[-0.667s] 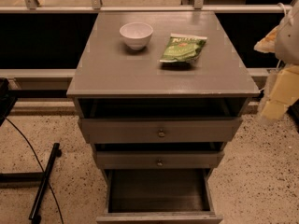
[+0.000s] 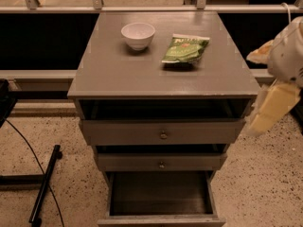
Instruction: Close bottom drawer
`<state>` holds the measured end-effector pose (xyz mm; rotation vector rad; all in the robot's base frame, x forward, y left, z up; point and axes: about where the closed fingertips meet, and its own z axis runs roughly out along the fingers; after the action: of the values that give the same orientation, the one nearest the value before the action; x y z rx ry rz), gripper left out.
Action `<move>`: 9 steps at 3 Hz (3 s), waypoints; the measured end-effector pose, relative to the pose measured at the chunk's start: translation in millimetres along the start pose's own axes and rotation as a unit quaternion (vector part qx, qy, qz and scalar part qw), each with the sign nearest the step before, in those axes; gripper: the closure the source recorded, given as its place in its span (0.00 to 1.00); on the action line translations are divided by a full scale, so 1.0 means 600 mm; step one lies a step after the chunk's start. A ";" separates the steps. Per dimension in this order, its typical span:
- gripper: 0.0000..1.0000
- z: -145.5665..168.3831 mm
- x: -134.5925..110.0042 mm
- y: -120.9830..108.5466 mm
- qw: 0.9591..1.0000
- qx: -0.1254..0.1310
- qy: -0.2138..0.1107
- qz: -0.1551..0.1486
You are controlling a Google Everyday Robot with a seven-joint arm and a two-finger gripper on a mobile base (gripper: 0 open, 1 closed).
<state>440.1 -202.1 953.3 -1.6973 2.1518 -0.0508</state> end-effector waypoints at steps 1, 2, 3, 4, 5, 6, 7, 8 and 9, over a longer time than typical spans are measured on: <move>0.00 0.066 -0.019 0.070 0.997 -0.009 -0.070 -0.022; 0.00 0.153 -0.009 0.106 0.988 -0.010 -0.155 -0.010; 0.00 0.153 -0.026 0.079 0.978 0.035 -0.204 -0.010; 0.00 0.231 -0.011 0.103 0.981 0.001 -0.196 0.005; 0.00 0.325 0.004 0.134 0.971 -0.001 -0.237 0.021; 0.00 0.413 0.032 0.157 0.963 0.030 -0.269 0.012; 0.00 0.438 0.039 0.157 0.960 0.047 -0.277 -0.021; 0.00 0.438 0.039 0.157 0.960 0.047 -0.277 -0.021; 0.00 0.511 0.057 0.167 0.960 0.015 -0.274 -0.053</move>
Offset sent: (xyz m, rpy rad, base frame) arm 0.0015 0.0770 -0.1263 0.6340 -0.3221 0.2167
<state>441.3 -142.5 634.1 -1.5749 1.6405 0.3182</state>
